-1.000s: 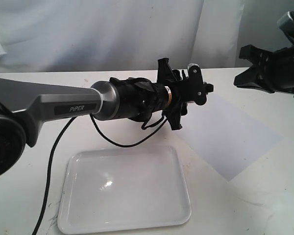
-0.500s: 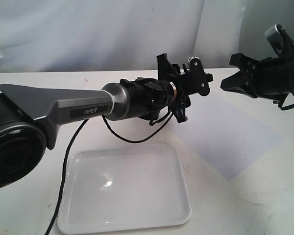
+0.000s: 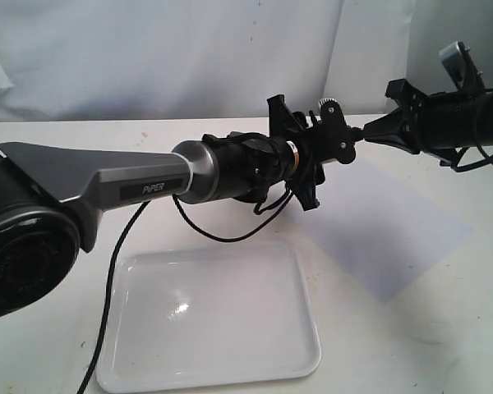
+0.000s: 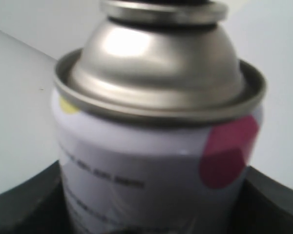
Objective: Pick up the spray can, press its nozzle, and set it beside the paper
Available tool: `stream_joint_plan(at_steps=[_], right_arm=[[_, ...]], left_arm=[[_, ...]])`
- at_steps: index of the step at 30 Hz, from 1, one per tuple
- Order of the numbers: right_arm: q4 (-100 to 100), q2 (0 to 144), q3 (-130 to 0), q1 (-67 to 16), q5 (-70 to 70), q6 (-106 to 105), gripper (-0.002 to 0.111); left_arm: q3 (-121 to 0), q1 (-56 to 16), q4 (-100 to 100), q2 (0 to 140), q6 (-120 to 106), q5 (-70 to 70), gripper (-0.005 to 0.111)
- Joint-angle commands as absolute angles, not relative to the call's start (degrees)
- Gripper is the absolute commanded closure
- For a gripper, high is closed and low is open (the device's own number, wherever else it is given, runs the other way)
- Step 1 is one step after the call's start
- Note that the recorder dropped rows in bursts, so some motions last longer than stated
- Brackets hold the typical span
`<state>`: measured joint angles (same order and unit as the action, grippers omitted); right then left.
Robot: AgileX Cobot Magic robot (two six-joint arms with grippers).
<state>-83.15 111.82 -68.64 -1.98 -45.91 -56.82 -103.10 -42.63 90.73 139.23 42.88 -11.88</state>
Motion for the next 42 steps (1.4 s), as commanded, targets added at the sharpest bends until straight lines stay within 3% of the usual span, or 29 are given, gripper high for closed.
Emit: stream_joint_plan(at_steps=[1,42], right_arm=[[-83.5,111.7,-69.2,-2.9,-46.8,-56.8,0.108],[-78.6,113.4,-69.2,-6.0,-42.0,-54.0,0.108]], left_arm=[[-103.9,-42.9,90.9,140.1,42.9,-12.0,0.107],[-103.5,-42.9,86.8,138.0,38.1,-15.0,0.107]])
